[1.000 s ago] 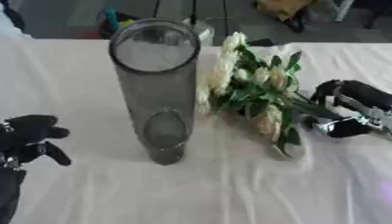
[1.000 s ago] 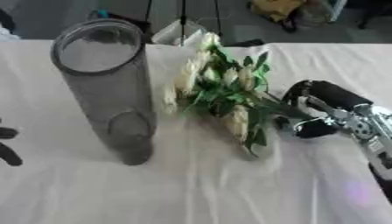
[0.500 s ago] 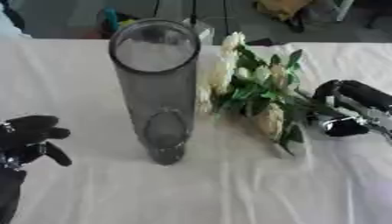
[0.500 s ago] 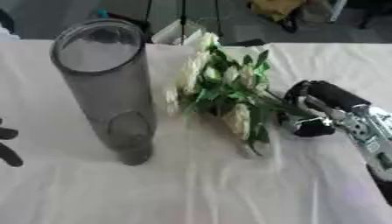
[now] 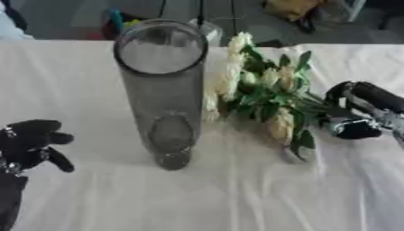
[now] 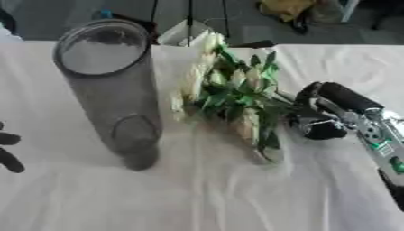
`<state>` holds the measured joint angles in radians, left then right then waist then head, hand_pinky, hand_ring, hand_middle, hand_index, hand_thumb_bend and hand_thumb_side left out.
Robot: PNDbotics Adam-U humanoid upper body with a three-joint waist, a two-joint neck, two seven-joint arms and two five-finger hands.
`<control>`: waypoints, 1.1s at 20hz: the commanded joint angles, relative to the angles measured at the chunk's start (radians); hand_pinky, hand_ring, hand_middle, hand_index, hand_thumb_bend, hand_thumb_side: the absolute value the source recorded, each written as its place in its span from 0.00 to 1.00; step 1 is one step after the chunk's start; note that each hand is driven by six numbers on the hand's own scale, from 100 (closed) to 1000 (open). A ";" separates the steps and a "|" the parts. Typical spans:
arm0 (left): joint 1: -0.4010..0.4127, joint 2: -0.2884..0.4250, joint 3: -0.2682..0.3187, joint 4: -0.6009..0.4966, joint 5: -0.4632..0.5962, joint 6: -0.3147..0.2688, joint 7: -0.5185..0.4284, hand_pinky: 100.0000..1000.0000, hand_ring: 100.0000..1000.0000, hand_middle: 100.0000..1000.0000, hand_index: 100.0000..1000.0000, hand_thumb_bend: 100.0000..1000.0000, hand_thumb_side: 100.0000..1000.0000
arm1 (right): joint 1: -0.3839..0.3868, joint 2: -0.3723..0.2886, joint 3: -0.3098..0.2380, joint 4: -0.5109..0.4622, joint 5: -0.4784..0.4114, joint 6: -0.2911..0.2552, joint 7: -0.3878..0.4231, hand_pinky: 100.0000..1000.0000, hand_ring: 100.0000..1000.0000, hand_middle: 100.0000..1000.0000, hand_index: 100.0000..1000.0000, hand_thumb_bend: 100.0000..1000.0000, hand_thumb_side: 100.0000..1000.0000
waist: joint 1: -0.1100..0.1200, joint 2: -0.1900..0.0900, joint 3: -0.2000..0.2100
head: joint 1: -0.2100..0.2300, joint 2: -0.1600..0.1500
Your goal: Arrange flowers into the vase.
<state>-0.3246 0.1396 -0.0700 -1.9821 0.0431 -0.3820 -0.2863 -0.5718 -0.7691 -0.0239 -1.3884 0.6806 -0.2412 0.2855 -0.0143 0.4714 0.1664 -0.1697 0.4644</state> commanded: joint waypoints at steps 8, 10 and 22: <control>-0.006 0.003 -0.007 -0.018 -0.004 0.002 -0.009 0.43 0.70 0.73 0.73 0.00 1.00 | -0.009 -0.006 -0.003 0.019 -0.043 0.018 -0.034 0.21 0.62 0.12 0.34 0.00 0.32 | -0.012 -0.003 0.006 | -0.001 -0.016; -0.006 0.003 -0.007 -0.018 -0.005 0.003 -0.010 0.43 0.69 0.73 0.73 0.00 1.00 | -0.010 -0.005 -0.002 0.026 -0.050 0.022 -0.042 0.17 0.58 0.08 0.30 0.00 0.32 | -0.012 -0.003 0.007 | -0.001 -0.017; -0.005 0.001 -0.007 -0.018 -0.015 0.009 -0.014 0.43 0.68 0.72 0.73 0.00 1.00 | -0.014 0.001 -0.003 0.052 -0.076 0.024 -0.047 0.14 0.44 0.00 0.06 0.00 0.35 | -0.012 0.001 0.007 | -0.001 -0.023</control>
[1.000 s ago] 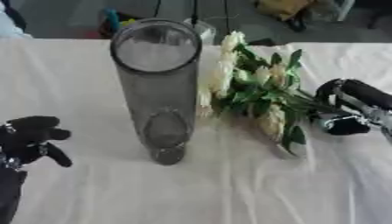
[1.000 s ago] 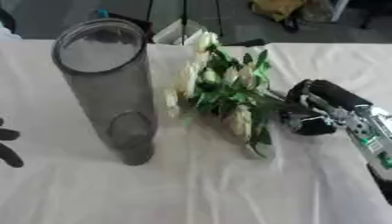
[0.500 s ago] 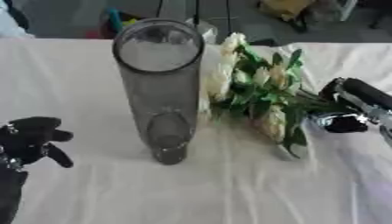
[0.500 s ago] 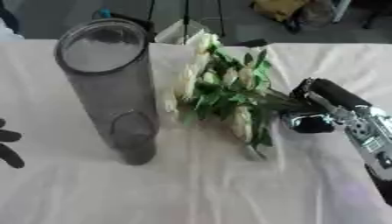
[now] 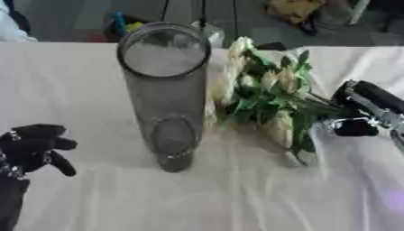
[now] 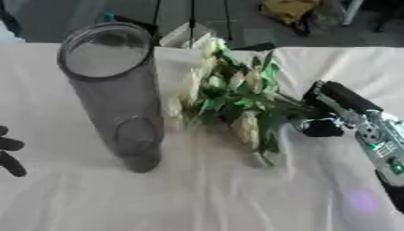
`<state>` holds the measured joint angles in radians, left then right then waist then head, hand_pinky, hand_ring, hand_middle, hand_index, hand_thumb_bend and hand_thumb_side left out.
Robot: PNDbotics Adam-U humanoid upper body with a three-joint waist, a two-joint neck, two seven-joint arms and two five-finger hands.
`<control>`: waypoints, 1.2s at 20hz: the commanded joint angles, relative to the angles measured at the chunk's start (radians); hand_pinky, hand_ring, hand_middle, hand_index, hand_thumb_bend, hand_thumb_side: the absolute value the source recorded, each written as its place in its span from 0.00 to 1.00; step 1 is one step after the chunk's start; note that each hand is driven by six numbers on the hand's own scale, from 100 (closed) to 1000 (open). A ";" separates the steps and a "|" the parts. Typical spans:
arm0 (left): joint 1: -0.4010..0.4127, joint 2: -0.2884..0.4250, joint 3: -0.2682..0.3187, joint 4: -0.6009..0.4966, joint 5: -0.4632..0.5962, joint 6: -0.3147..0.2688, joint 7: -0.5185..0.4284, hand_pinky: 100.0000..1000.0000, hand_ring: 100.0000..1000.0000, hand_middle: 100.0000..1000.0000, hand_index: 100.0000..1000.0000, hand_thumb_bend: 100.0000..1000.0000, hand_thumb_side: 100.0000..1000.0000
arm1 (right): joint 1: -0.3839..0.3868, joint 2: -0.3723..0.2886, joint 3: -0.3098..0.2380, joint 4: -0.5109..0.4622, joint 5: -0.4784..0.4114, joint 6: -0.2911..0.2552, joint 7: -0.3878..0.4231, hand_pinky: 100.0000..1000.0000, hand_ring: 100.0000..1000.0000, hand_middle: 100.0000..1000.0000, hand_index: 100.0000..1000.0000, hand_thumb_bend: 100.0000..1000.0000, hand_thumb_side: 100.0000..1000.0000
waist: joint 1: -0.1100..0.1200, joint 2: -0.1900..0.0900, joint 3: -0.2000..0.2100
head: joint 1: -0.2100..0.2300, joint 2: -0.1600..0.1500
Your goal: Arrange flowers into the vase.
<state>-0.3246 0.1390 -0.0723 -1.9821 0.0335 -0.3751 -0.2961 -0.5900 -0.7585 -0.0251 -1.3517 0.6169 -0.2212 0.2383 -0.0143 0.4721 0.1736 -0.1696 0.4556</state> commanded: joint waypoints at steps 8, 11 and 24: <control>-0.004 0.000 -0.005 -0.018 -0.012 0.005 -0.012 0.43 0.68 0.72 0.72 0.00 1.00 | 0.002 -0.005 -0.005 0.025 -0.038 0.011 -0.065 0.00 0.28 0.00 0.00 0.00 0.34 | -0.014 0.002 0.002 | -0.002 -0.020; -0.004 0.000 -0.004 -0.018 -0.015 0.006 -0.013 0.43 0.68 0.72 0.72 0.00 1.00 | 0.001 -0.002 -0.007 0.030 -0.043 0.012 -0.097 0.00 0.25 0.00 0.00 0.00 0.40 | -0.014 0.003 0.002 | -0.003 -0.022; -0.003 -0.001 -0.004 -0.018 -0.018 0.010 -0.019 0.42 0.66 0.71 0.71 0.00 1.00 | -0.004 -0.016 -0.029 -0.026 -0.064 0.045 -0.288 0.00 0.21 0.00 0.00 0.00 0.56 | -0.014 -0.003 -0.002 | 0.001 -0.019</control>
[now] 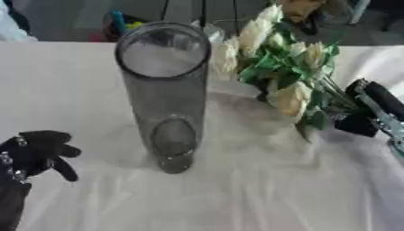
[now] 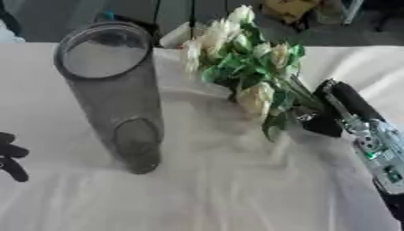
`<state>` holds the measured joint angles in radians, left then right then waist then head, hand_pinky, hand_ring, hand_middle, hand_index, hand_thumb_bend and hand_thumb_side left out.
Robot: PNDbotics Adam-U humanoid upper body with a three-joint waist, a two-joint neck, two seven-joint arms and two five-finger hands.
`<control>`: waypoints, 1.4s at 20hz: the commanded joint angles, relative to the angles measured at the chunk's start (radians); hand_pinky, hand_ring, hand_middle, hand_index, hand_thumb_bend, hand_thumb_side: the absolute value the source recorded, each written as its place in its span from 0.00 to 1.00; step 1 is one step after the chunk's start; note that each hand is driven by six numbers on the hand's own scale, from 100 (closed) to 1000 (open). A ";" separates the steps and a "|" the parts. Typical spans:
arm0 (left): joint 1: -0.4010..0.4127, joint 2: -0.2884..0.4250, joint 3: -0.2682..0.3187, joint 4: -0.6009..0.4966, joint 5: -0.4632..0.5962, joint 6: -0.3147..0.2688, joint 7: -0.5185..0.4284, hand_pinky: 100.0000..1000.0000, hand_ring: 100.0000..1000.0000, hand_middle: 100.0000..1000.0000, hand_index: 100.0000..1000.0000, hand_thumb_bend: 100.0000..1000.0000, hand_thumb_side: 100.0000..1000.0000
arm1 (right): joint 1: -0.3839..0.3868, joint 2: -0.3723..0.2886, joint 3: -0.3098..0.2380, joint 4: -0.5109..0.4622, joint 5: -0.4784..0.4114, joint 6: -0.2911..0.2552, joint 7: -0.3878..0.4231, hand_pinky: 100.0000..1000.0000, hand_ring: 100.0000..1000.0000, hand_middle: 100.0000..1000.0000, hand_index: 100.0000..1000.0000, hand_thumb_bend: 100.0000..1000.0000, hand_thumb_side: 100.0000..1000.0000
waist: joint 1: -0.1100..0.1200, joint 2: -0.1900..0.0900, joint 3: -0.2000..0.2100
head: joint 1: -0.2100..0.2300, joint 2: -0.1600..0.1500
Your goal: Arrange flowers into the vase.
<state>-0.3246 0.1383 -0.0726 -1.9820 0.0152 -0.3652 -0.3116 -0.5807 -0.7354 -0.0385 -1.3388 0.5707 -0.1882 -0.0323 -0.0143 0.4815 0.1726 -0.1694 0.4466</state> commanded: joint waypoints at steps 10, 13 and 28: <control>-0.001 0.000 -0.004 -0.018 0.000 0.005 -0.010 0.42 0.66 0.71 0.71 0.00 1.00 | -0.028 -0.049 -0.031 -0.081 -0.083 0.045 -0.017 0.00 0.22 0.00 0.00 0.00 0.56 | -0.015 -0.019 -0.003 | 0.007 -0.005; -0.001 0.000 -0.004 -0.018 -0.001 0.006 -0.012 0.42 0.66 0.71 0.71 0.00 1.00 | -0.033 -0.050 -0.037 -0.092 -0.105 0.050 -0.018 0.00 0.21 0.00 0.00 0.00 0.55 | -0.015 -0.019 -0.003 | 0.008 -0.004; 0.001 0.003 -0.006 -0.018 0.004 0.011 -0.017 0.42 0.66 0.71 0.71 0.00 1.00 | -0.101 -0.061 -0.064 -0.269 -0.399 0.187 -0.004 0.00 0.15 0.00 0.00 0.00 0.53 | -0.020 -0.035 -0.001 | 0.008 0.006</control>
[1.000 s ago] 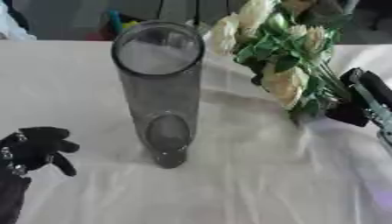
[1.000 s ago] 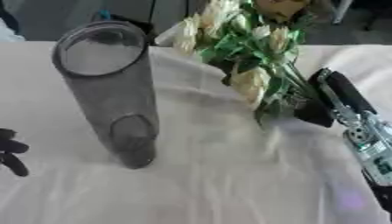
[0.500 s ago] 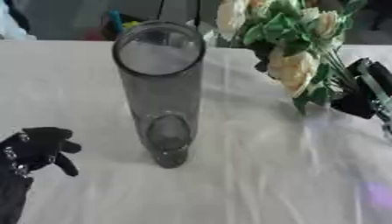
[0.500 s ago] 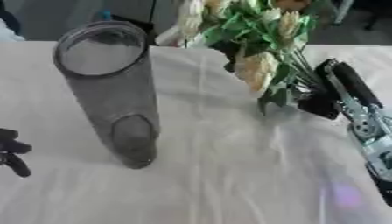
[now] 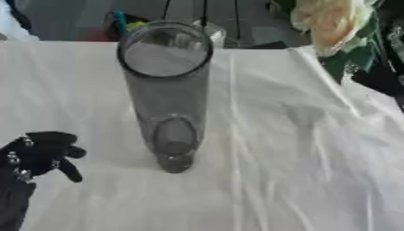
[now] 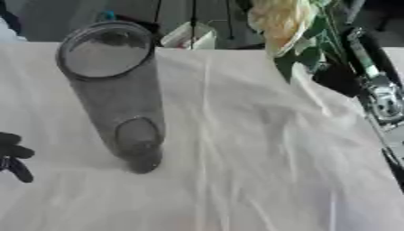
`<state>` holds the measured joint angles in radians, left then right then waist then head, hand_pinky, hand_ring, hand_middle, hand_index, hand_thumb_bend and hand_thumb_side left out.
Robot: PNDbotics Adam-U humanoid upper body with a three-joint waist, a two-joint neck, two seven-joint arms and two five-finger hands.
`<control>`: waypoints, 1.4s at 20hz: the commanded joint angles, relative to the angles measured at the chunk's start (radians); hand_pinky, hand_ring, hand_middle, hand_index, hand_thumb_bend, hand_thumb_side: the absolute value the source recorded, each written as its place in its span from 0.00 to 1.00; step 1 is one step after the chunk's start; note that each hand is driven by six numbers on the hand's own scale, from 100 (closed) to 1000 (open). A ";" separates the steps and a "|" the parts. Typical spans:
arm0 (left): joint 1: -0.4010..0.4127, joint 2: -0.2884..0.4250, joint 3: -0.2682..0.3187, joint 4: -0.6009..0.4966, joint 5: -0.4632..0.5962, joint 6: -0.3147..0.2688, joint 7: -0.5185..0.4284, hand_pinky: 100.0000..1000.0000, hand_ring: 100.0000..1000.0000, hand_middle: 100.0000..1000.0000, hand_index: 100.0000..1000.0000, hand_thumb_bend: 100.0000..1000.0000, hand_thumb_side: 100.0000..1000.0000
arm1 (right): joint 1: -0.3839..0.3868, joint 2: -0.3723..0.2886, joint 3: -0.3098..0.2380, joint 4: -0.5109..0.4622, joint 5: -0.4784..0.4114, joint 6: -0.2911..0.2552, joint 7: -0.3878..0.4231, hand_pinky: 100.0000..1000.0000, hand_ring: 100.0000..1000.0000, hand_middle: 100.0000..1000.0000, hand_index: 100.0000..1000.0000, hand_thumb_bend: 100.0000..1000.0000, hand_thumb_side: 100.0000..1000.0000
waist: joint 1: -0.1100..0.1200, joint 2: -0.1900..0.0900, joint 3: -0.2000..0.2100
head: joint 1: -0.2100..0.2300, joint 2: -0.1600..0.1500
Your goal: Arrange flowers into the vase.
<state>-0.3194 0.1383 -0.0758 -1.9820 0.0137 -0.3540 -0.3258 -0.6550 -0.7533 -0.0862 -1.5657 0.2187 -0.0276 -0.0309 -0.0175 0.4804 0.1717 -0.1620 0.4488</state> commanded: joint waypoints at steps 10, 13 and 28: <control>0.001 0.007 -0.007 -0.018 0.017 0.005 -0.007 0.42 0.66 0.71 0.71 0.00 1.00 | -0.151 -0.013 0.002 -0.114 -0.238 0.115 -0.060 0.00 0.09 0.00 0.00 0.00 0.51 | -0.023 -0.057 0.007 | -0.006 0.012; 0.003 0.008 -0.009 -0.018 0.023 0.006 -0.009 0.42 0.66 0.71 0.71 0.00 1.00 | -0.192 0.004 0.011 -0.118 -0.277 0.125 -0.073 0.00 0.07 0.00 0.00 0.00 0.51 | -0.023 -0.066 0.010 | -0.009 0.016; 0.016 0.016 -0.018 -0.018 0.040 0.013 -0.021 0.42 0.66 0.71 0.71 0.00 1.00 | -0.370 0.082 0.040 -0.098 -0.415 0.121 -0.157 0.00 0.01 0.00 0.00 0.00 0.49 | -0.031 -0.100 0.036 | -0.016 0.033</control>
<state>-0.2997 0.1398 -0.0881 -1.9820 0.0481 -0.3407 -0.3417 -1.0020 -0.6588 -0.0421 -1.6581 -0.1811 0.0953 -0.1774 -0.0337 0.4239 0.2086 -0.1767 0.4770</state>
